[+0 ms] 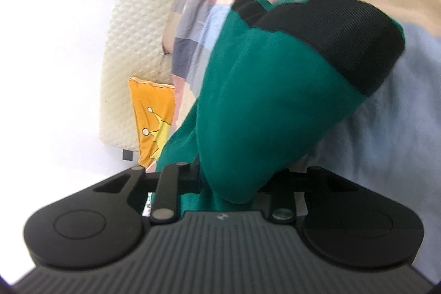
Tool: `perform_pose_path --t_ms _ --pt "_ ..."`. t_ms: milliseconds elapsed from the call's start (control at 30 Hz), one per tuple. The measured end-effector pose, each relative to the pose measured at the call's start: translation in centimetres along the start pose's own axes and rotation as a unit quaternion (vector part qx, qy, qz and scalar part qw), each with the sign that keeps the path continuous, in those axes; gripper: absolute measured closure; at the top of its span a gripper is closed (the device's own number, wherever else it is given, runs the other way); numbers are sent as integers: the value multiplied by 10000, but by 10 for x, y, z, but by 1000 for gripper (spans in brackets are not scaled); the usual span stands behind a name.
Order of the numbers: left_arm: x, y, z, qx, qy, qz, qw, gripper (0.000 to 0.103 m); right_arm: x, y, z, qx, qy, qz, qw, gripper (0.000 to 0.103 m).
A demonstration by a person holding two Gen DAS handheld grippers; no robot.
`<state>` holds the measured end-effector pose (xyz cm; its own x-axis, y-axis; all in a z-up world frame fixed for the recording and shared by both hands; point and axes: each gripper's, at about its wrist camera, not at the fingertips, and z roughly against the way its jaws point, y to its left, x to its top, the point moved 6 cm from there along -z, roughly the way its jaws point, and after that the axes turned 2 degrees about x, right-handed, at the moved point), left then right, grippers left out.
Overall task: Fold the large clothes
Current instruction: 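Lift the folded hoodie with both grippers and flip it over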
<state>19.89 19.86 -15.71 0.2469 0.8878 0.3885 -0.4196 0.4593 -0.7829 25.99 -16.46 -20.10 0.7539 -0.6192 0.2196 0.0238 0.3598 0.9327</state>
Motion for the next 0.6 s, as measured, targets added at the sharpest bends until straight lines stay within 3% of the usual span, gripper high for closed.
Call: perform_pose_path --t_ms 333,600 --pt "4 -54 70 -158 42 -740 9971 69 6 42 29 221 73 9 9997 71" --pt "-11 -52 133 -195 111 -997 9948 70 -19 61 76 41 307 256 9992 71"
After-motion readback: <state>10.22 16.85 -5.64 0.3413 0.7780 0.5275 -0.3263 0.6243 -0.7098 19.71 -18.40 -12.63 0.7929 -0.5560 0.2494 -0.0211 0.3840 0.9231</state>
